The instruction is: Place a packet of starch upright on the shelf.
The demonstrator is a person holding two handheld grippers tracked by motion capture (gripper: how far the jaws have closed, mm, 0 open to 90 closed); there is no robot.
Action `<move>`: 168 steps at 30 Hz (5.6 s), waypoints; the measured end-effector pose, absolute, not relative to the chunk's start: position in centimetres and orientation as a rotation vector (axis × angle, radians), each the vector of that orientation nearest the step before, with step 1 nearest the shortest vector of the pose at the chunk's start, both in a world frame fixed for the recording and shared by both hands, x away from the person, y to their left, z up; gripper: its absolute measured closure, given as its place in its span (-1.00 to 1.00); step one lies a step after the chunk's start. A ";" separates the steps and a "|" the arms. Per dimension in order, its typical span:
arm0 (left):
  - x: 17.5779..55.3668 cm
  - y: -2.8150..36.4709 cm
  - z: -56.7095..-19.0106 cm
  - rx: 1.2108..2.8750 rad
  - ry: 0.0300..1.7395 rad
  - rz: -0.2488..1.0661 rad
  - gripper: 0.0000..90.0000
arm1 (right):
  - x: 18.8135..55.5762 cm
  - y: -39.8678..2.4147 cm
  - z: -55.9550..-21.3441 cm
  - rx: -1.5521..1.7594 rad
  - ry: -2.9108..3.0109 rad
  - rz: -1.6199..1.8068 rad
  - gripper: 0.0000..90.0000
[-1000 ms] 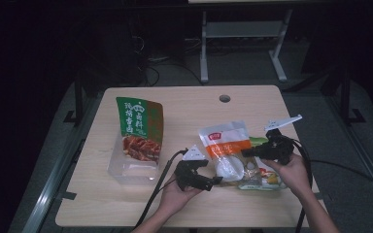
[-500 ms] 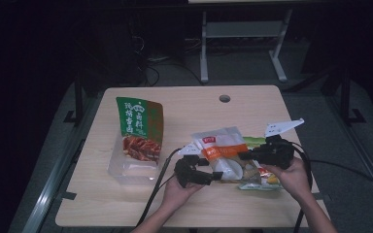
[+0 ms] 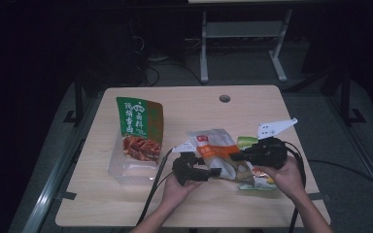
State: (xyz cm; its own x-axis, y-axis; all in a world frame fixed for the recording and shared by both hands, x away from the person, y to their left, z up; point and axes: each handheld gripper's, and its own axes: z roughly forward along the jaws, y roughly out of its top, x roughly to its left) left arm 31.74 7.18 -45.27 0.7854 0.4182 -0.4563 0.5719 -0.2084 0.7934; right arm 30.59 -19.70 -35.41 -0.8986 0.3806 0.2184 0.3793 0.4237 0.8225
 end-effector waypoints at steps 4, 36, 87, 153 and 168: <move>31.5 7.2 -45.0 1.820 0.718 -0.187 -0.11 | 30.5 -19.3 -35.4 0.677 2.661 1.521 1.00; 29.0 9.7 -42.7 1.914 0.747 0.166 0.97 | 31.2 -17.9 -39.0 0.776 2.684 1.422 0.77; 24.3 13.1 -41.7 2.030 0.622 0.241 -0.07 | 36.0 -13.5 -33.5 0.770 2.633 1.409 1.00; 24.3 13.2 -42.0 2.026 0.564 0.185 -0.24 | 48.0 7.5 -35.5 0.579 2.700 1.559 1.00; 24.3 13.2 -42.0 2.027 0.564 0.178 -0.24 | 48.3 7.5 -36.9 0.608 2.671 1.640 1.00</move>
